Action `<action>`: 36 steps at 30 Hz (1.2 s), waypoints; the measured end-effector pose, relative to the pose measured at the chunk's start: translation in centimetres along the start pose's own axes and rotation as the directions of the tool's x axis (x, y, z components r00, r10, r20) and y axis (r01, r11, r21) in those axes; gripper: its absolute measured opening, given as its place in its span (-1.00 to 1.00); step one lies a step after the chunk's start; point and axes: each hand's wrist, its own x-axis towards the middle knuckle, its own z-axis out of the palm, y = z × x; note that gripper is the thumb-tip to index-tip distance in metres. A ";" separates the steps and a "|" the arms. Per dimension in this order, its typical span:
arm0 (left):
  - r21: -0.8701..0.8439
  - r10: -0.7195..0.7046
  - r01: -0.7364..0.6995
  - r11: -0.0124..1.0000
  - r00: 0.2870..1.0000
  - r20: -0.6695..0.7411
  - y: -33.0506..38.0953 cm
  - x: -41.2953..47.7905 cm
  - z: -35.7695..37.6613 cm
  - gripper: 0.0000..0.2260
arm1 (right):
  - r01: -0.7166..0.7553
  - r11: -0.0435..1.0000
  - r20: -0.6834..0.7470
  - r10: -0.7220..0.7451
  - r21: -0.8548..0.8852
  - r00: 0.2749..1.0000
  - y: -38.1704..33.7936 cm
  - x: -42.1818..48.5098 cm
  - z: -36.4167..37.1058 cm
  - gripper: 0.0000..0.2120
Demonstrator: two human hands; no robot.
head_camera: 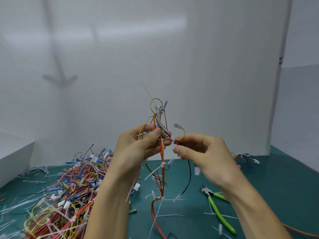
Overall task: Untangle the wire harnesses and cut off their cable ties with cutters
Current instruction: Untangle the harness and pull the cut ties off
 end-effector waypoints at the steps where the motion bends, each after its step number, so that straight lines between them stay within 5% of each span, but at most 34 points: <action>1: 0.012 -0.001 0.001 1.000 1.000 0.008 0.0 0.0 -0.1 -0.70 | 0.006 1.000 -0.008 -0.006 0.014 1.000 -0.1 0.0 0.0 -0.80; 4: 0.054 0.013 -0.015 0.998 1.000 0.025 0.1 0.0 -0.1 -0.85 | 0.019 0.998 -0.044 -0.017 0.054 0.999 -0.2 0.0 -0.4 -0.84; 18: 0.158 0.124 -0.123 0.980 0.992 0.003 0.3 -0.1 -0.2 -0.95 | 0.111 0.992 -0.110 -0.103 0.066 0.989 -1.2 -0.3 -0.3 -0.80; 28: 0.229 0.134 -0.146 0.962 0.989 0.069 0.6 -0.1 -0.6 -0.85 | -0.058 0.984 -0.191 0.090 0.171 0.977 -0.2 0.0 -0.3 -0.85; 36: 0.219 0.127 -0.144 0.965 0.988 0.089 0.6 -0.2 -0.4 -0.86 | -0.063 0.998 -0.266 0.064 0.010 0.962 0.4 0.1 -0.6 -0.88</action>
